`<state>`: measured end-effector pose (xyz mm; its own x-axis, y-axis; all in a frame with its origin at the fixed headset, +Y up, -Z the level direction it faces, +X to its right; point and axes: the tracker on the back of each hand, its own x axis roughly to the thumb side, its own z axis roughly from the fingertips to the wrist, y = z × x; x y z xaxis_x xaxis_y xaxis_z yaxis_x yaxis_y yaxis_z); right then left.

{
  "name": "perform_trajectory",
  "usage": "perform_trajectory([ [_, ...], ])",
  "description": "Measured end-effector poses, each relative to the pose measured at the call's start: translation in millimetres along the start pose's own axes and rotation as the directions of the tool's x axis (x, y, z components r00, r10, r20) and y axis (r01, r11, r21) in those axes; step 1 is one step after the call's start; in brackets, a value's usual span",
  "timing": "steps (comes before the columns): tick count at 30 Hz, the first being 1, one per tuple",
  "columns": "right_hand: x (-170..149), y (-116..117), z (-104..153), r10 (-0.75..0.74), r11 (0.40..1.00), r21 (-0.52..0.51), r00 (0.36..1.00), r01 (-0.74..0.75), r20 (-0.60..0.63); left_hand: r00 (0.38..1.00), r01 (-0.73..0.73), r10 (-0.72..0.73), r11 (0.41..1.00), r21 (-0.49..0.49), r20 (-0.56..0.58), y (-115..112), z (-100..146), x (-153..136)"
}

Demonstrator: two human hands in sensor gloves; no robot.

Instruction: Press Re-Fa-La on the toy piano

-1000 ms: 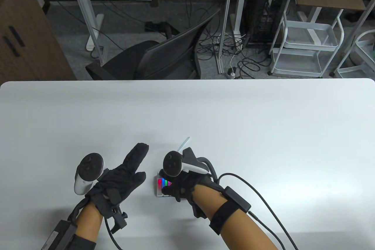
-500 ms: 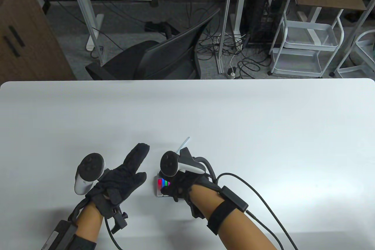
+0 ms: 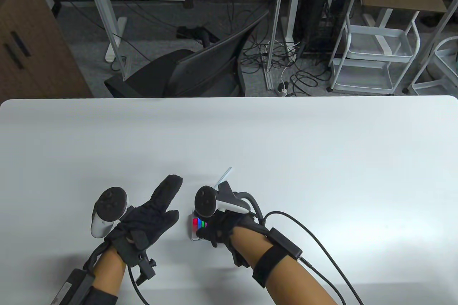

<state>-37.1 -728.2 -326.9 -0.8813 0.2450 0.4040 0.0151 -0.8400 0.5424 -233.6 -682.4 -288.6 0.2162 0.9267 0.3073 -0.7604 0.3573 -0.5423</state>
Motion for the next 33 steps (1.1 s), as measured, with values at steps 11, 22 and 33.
perform_trajectory([
  [11, 0.6, 0.5, 0.5, 0.008, 1.0, 0.002, 1.0, -0.008, -0.001, 1.0, 0.0, 0.0, 1.0, 0.001, 0.001, -0.1, -0.1, 0.2],
  [22, -0.2, 2.3, 1.7, 0.015, 1.0, -0.003, 1.0, -0.015, 0.005, 1.0, 0.001, -0.001, 1.0, 0.0, 0.001, -0.4, -0.3, 0.3],
  [33, -2.3, 6.6, 4.6, 0.02, 1.0, 0.0, 1.0, -0.02, 0.005, 1.0, -0.002, 0.002, 1.0, 0.002, 0.002, -0.2, -0.1, 0.0],
])
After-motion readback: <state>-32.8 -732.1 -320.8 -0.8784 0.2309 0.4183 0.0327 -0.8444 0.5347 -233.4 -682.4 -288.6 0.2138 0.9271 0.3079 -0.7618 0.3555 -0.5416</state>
